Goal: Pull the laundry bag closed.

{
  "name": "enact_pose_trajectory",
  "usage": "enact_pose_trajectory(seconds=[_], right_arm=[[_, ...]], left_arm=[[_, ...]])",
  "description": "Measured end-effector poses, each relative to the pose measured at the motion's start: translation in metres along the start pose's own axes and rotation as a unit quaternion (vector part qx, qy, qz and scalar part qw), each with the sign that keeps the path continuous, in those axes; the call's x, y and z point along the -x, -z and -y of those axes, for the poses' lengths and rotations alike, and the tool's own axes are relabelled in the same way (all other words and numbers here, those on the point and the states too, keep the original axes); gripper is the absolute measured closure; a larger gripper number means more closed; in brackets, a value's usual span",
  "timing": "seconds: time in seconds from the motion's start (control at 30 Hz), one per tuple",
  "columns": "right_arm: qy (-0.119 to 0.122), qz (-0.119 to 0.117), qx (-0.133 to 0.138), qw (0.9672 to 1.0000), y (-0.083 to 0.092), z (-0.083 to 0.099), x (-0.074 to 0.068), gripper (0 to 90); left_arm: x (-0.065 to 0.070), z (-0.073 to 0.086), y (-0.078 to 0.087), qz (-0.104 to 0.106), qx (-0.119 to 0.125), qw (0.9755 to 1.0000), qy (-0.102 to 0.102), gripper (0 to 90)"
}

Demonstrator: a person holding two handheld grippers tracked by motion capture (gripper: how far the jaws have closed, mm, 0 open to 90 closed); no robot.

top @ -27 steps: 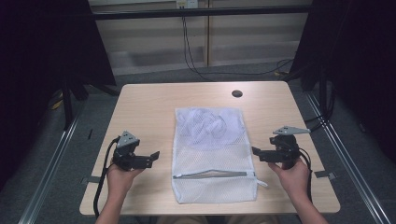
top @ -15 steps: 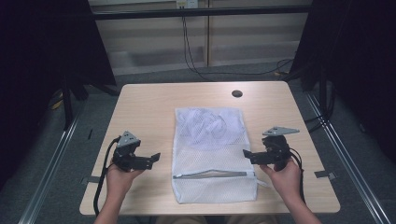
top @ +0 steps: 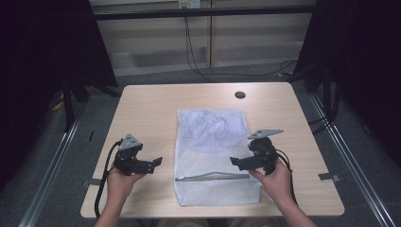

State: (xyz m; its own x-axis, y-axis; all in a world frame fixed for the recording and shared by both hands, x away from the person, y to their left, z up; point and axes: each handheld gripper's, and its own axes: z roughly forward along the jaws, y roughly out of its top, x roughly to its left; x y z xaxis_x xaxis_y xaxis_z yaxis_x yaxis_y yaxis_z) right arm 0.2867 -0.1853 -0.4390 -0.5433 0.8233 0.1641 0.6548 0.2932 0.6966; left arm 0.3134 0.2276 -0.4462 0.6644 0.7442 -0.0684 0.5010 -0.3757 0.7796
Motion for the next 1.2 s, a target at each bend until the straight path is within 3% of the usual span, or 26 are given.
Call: enact_pose_trajectory(seconds=[0.43,0.77,1.2], right_arm=[[-0.006,-0.018,0.007,0.9998,-0.017,-0.01,-0.016,9.8],[-0.004,-0.04,-0.008,0.9991,-0.028,-0.017,-0.031,11.7],[-0.018,-0.067,-0.019,0.9974,-0.041,-0.024,-0.044,13.7]], left_arm=[[0.001,0.001,0.0,0.004,0.002,1.0,0.004,4.9],[0.0,0.001,0.002,0.005,-0.003,1.0,-0.002,4.9],[0.002,0.001,0.002,0.007,-0.005,1.0,-0.002,5.2]])
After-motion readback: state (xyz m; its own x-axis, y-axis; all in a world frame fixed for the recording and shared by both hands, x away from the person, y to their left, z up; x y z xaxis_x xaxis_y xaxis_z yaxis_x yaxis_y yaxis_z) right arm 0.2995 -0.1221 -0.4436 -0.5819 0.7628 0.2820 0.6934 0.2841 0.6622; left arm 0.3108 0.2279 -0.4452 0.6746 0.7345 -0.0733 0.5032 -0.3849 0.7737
